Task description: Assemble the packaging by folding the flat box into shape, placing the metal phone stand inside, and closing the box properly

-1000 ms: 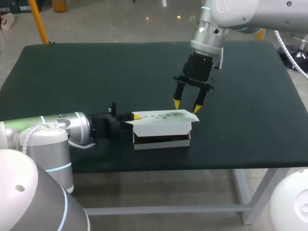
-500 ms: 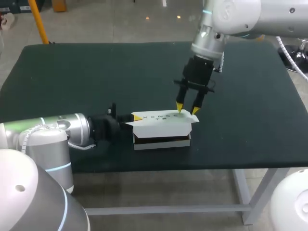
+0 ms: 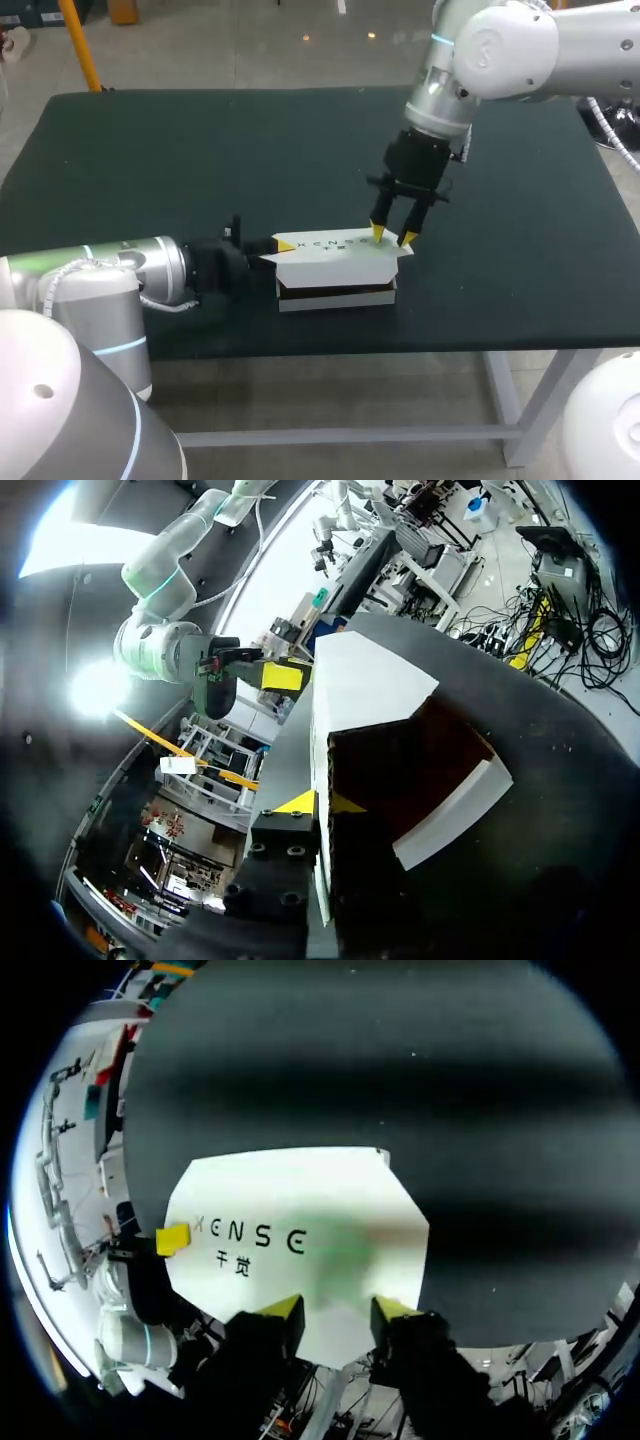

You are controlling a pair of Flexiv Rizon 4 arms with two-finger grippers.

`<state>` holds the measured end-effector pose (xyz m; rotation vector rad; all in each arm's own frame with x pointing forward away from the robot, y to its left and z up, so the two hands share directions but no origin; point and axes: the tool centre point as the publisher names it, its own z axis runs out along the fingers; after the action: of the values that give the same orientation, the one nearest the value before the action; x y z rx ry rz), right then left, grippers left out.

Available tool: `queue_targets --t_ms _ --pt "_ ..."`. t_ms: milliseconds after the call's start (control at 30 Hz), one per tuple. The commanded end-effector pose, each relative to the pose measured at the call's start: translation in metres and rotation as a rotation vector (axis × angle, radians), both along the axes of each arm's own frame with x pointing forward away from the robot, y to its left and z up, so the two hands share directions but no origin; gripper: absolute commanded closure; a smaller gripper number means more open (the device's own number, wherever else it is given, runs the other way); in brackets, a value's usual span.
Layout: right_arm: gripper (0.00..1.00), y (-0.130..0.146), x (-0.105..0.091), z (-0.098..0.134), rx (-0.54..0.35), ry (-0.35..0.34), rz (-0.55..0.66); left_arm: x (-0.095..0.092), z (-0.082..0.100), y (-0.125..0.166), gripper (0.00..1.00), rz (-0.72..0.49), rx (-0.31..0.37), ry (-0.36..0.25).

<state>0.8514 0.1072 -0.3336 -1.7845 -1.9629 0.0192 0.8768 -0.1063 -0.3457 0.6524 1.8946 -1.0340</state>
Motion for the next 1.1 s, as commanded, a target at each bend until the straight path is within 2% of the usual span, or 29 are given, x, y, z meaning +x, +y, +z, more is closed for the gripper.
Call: queue_targets --t_ms 33,900,1100 --pt "0.53 -0.001 -0.003 0.001 -0.004 -0.006 -0.001 -0.001 -0.004 -0.001 1.0 0.003 -0.005 -0.005" --pt "0.56 -0.003 -0.006 -0.01 -0.015 -0.021 0.01 -0.003 -0.01 0.002 1.0 0.007 -0.014 -0.051" --pt "0.56 -0.003 -0.006 -0.01 -0.019 -0.02 0.007 -0.003 -0.01 0.003 0.78 0.011 -0.019 -0.053"
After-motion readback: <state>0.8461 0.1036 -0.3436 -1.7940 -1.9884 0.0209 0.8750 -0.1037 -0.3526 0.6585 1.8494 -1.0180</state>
